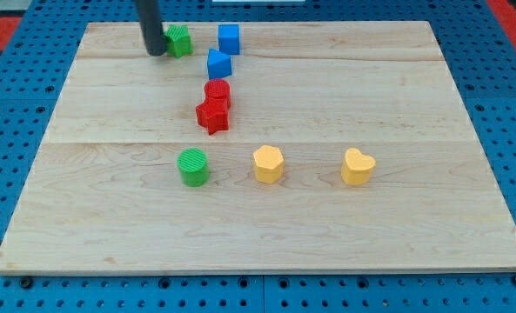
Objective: Push green circle into red star
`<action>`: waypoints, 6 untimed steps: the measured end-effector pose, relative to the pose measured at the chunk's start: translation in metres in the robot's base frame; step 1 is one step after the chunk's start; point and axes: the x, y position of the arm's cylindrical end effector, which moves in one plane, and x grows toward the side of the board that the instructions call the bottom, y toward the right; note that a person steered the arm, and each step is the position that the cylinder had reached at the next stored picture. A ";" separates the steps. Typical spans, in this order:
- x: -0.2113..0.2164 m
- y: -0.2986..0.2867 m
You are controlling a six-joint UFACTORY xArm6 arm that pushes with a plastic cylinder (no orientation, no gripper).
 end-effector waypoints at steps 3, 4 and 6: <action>0.258 0.032; 0.258 0.070; 0.232 0.100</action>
